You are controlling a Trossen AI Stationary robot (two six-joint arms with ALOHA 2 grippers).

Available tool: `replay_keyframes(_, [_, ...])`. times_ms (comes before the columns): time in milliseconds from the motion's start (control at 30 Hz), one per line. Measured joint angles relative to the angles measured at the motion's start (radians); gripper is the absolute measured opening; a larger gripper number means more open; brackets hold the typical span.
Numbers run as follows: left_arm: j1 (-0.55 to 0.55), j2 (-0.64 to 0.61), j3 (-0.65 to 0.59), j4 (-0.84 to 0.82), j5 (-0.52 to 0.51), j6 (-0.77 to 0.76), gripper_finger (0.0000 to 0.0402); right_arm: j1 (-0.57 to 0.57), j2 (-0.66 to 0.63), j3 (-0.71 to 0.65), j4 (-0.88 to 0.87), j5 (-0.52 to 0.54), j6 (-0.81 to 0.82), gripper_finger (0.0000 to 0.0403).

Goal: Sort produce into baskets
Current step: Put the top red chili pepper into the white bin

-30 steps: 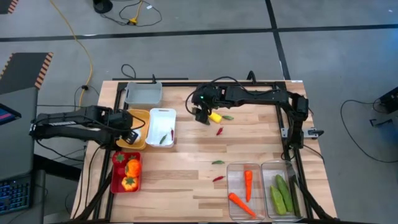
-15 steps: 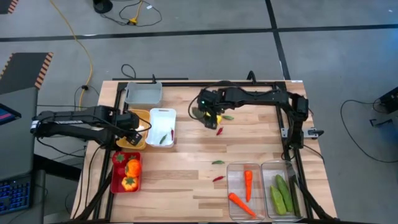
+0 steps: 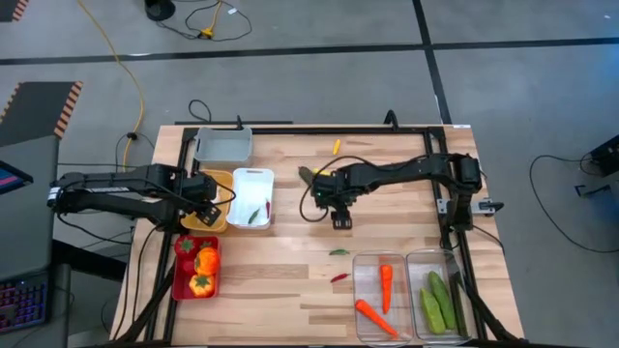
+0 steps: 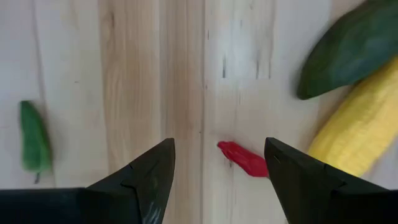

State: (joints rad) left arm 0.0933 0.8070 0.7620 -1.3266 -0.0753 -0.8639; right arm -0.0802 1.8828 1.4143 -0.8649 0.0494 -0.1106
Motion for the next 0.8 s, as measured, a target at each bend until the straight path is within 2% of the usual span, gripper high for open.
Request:
replay_keyframes(200, [0.0, 0.0, 0.0, 0.001, -0.014, -0.004, 0.0155, 0.007, 0.0, -0.085, 0.119, 0.001, 0.032, 0.0275])
replay_keyframes(433, [0.0, 0.0, 0.0, 0.001, -0.018, -0.009, 0.0155, 0.006, 0.004, -0.155, 0.174, 0.002, 0.032, 0.0274])
replay_keyframes(800, [0.0, 0.0, 0.0, 0.001, -0.019, -0.011, 0.0155, 0.004, 0.005, -0.237, 0.267, 0.059, 0.035, 0.0269])
